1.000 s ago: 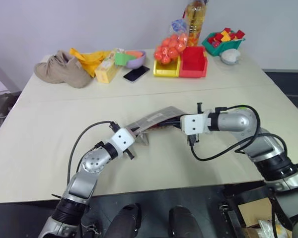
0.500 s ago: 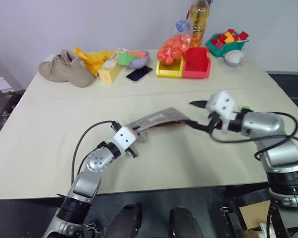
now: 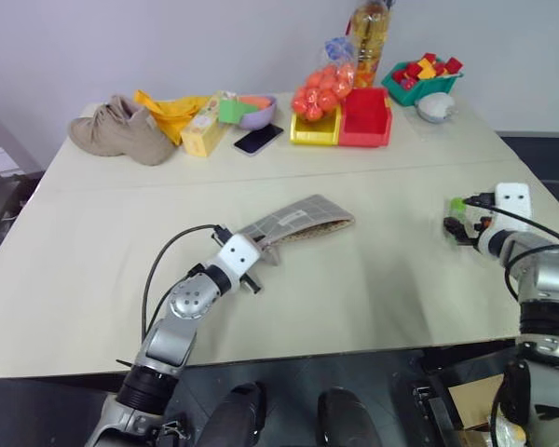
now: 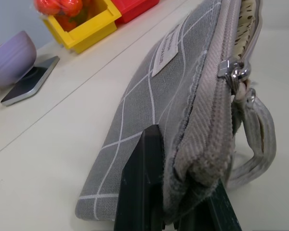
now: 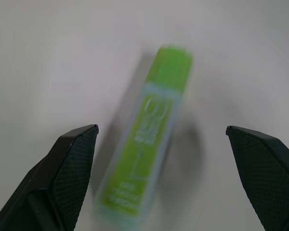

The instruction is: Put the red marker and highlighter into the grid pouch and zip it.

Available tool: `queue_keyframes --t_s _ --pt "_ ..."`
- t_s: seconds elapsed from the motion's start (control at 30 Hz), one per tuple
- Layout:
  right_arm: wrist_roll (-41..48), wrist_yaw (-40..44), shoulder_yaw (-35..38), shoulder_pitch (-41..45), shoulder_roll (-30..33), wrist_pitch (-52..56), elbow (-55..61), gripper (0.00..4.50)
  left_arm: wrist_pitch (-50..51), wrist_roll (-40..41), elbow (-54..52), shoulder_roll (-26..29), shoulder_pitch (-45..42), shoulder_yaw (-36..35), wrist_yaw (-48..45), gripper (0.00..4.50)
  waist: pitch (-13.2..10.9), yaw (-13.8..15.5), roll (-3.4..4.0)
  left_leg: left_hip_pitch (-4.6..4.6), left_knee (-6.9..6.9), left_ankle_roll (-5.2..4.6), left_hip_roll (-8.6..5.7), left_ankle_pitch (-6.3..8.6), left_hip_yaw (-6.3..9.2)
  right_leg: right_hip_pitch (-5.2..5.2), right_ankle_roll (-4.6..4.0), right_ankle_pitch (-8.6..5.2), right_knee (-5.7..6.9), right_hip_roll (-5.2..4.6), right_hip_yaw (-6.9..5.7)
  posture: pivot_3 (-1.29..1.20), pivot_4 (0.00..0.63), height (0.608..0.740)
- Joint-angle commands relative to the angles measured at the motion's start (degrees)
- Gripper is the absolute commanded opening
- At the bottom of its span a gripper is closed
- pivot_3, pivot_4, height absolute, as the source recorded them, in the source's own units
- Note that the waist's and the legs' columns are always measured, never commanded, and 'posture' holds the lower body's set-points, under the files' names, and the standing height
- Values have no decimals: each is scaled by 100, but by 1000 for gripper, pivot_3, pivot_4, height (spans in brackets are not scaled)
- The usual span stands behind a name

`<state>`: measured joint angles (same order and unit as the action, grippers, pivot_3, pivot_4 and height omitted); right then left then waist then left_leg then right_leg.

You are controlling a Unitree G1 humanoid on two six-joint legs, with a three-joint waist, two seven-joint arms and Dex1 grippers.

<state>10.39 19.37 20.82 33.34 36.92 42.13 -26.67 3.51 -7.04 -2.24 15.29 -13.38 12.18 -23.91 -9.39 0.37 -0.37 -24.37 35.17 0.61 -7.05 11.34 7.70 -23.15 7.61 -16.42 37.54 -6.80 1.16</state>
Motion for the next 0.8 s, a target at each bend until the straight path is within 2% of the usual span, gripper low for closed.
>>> queue_keyframes --t_s 0.03,0.1,0.17,0.3,0.37,0.5,0.63,0.8 --pt "94 -97 126 205 53 -36 -247 4396 14 -18 -123 -51 -5 48 33 0 0 13 0 -1 1 0 -1 0 0 1 0 0 0 0 0 0 150 740" --pt "175 -95 164 214 48 -25 -260 3854 30 -22 -147 -60 16 45 51 0 0 21 0 0 4 0 -1 0 0 4 0 0 0 0 0 0 150 740" --pt "243 -98 186 229 44 6 -208 3096 36 -27 -160 -61 34 34 59 0 0 15 0 0 4 -1 -1 0 1 4 0 0 0 0 -1 0 150 740" --pt "243 23 36 190 90 -92 -11 913 34 -27 -149 -52 36 9 61 0 0 6 0 0 3 -1 0 0 1 4 0 0 0 1 -1 0 150 740" --pt "6 363 -385 46 234 -591 351 881 55 -12 -117 -48 -15 -38 75 0 0 -1 0 0 3 -1 0 0 1 4 0 0 0 1 -1 0 150 740" --pt "-641 1619 -1705 -461 792 -2120 1669 881 197 148 -71 -138 -163 -241 175 0 -1 -20 11 -2 4 -1 -1 1 0 -1 3 -1 1 0 -1 0 150 740" --pt "-172 2787 -2018 -677 958 -2683 2829 881 227 203 -48 -176 -257 -307 197 0 -2 -89 8 0 3 0 2 1 6 4 5 -1 1 4 -8 0 150 740" --pt "-101 3278 -2227 -698 1001 -2636 3292 881 228 210 -61 -187 -278 -321 223 0 -4 -63 4 -1 7 -1 -1 1 10 8 5 -1 -1 1 -11 0 150 740"
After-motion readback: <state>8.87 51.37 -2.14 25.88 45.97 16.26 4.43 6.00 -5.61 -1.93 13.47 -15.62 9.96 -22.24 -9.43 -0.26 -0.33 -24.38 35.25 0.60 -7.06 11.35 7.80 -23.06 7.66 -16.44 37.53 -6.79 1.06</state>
